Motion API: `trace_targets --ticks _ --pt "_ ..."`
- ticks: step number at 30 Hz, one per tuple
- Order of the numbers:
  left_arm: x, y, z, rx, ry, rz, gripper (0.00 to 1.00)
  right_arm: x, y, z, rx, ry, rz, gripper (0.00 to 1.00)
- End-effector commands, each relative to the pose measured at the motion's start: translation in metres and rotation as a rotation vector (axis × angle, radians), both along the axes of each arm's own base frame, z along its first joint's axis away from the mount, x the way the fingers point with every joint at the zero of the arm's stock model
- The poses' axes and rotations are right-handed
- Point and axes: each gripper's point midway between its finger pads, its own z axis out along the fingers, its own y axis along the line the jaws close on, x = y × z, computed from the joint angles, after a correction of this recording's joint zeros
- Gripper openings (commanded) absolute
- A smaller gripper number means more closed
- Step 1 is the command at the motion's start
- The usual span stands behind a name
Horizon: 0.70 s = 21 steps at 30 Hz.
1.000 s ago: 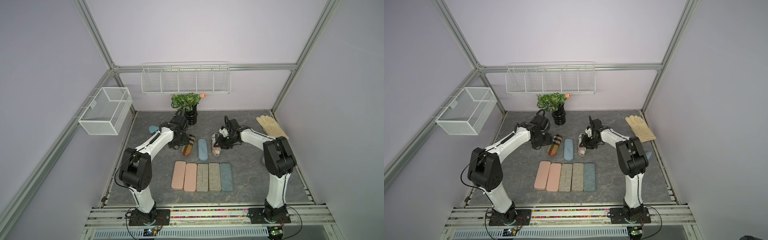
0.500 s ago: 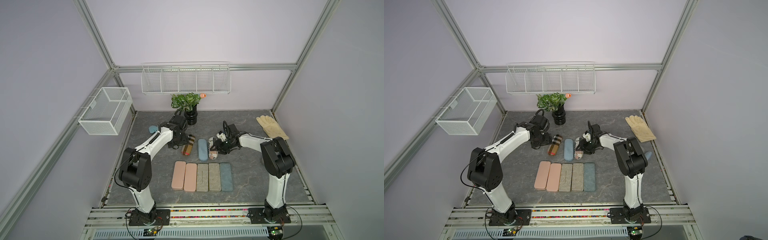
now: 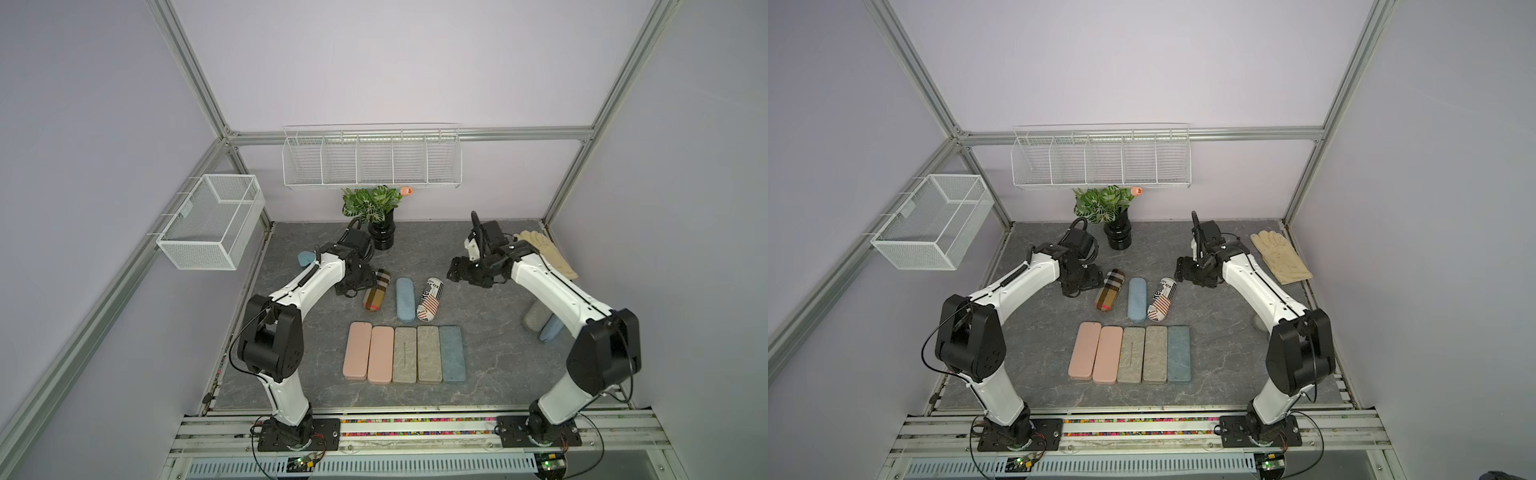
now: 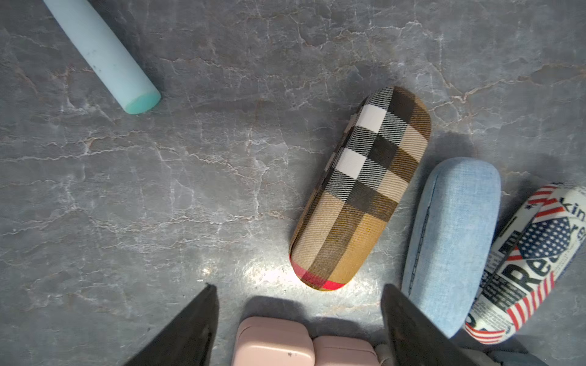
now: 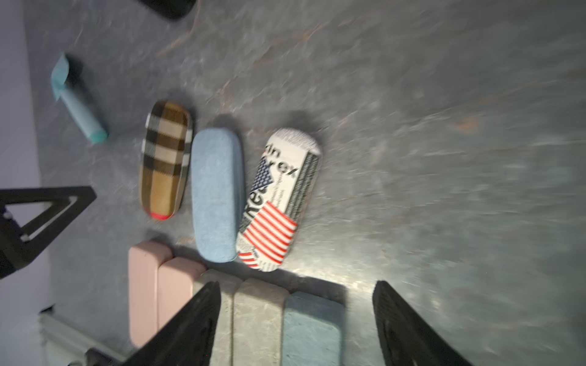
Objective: Close the glasses case
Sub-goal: Place the glasses case at the center of the board, then pick up the glasses case at the center of the board.
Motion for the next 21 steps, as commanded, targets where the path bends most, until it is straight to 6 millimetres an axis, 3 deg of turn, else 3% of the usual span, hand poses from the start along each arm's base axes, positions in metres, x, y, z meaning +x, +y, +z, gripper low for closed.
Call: trace_targets --ticks 1,4,10,13,21 --pt "0.015 -0.008 0.006 -0.033 -0.034 -0.003 0.81 -0.038 -0.099 -0.006 -0.357 0.140 -0.187 0.82" --pt "0.018 -0.010 0.003 -0.038 -0.034 -0.006 0.81 -0.046 -0.142 -0.011 -0.385 0.185 -0.304 0.84" --pt "0.024 -0.014 -0.006 -0.047 -0.018 -0.016 0.81 -0.063 -0.200 -0.028 -0.391 0.261 -0.474 0.84" --pt "0.027 -0.013 -0.012 -0.051 -0.008 -0.015 0.81 -0.065 -0.208 -0.046 -0.351 0.300 -0.489 0.85" --pt "0.030 -0.011 -0.027 -0.051 0.023 -0.013 0.81 -0.066 -0.202 -0.099 -0.232 0.403 -0.508 0.89"
